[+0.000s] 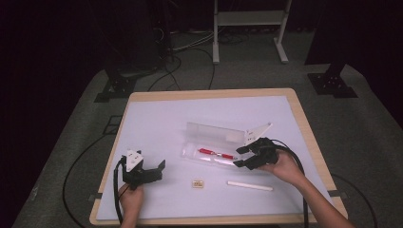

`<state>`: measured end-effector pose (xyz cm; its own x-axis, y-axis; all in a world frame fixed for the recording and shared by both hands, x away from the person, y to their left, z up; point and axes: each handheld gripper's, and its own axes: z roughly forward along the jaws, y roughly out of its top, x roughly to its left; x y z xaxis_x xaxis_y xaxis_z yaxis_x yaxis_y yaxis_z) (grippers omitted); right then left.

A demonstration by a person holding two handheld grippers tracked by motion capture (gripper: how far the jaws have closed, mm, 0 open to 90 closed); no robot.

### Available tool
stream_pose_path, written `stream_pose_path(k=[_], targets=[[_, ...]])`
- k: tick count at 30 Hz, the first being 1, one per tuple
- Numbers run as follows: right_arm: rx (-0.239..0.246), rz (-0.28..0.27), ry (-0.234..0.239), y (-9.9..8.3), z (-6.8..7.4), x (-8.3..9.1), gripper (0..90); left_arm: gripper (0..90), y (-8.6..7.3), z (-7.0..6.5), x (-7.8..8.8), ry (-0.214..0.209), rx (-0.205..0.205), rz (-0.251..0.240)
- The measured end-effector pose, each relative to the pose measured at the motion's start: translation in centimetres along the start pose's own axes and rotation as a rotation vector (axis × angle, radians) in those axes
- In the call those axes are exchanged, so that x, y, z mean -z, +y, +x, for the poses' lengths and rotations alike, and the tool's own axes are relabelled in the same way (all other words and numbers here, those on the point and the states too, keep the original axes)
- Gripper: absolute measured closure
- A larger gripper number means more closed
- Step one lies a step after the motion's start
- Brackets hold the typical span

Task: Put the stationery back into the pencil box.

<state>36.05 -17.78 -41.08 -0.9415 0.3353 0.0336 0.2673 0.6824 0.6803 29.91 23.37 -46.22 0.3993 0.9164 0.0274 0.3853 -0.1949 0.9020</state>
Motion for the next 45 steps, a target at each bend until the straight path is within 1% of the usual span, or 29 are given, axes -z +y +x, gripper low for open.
stream_pose_path(k=[2, 5, 8, 9, 12, 13, 15, 24, 31, 36, 37, 38, 39, 45], targets=[[0.005, -0.003, 0.007, -0.3, 0.2, 0.2, 45.2, 0.0, 0.0, 0.0, 0.0, 0.000, 0.001, 0.000], [-0.001, -0.001, 0.012, -0.6, 0.6, 0.2, 45.0, 0.0, 0.0, 0.0, 0.0, 0.000, 0.001, 0.001], [0.005, 0.000, 0.015, -1.0, 0.8, 0.2, 44.8, 0.0, 0.0, 0.0, 0.0, 0.000, 0.001, 0.000], [-0.004, -0.001, 0.013, -1.1, 0.9, 0.3, 44.8, 0.0, 0.0, 0.0, 0.0, 0.000, 0.002, 0.001], [0.005, -0.007, 0.013, -1.5, 1.0, 0.4, 44.5, 0.0, 0.0, 0.0, 0.0, 0.001, 0.002, 0.001], [-0.008, -0.008, 0.011, -1.6, 1.1, 0.5, 44.5, 0.0, 0.0, 0.0, 0.0, 0.000, 0.001, 0.001], [-0.014, -0.012, 0.014, -1.9, 1.2, 0.5, 44.5, 0.0, 0.0, 0.0, 0.0, 0.001, 0.000, 0.001], [-0.020, -0.016, 0.015, -2.9, 1.6, 0.9, 46.1, 0.0, 0.0, -0.1, 0.0, 0.001, 0.004, -0.003], [-0.009, -0.008, 0.030, -3.6, 2.2, 1.1, 48.7, 0.0, 0.0, -0.1, 0.0, 0.002, 0.005, -0.002], [-0.010, -0.013, 0.039, -4.1, 2.7, 1.0, 50.1, 0.0, 0.0, 0.0, 0.0, 0.002, 0.007, -0.002], [-0.003, -0.013, 0.043, -4.3, 2.8, 1.0, 50.9, 0.0, 0.0, -0.1, 0.0, 0.002, 0.007, -0.005], [-0.011, -0.016, 0.048, -4.4, 3.0, 1.0, 51.4, 0.0, 0.0, -0.1, 0.0, 0.002, 0.007, -0.003], [-0.006, -0.016, 0.050, -4.5, 3.0, 1.0, 51.9, 0.0, 0.0, 0.0, 0.0, 0.002, 0.006, -0.002], [0.000, 0.004, 0.068, -5.2, 3.6, 0.5, 56.5, 0.0, 0.0, 0.0, 0.0, 0.002, 0.007, 0.002]])
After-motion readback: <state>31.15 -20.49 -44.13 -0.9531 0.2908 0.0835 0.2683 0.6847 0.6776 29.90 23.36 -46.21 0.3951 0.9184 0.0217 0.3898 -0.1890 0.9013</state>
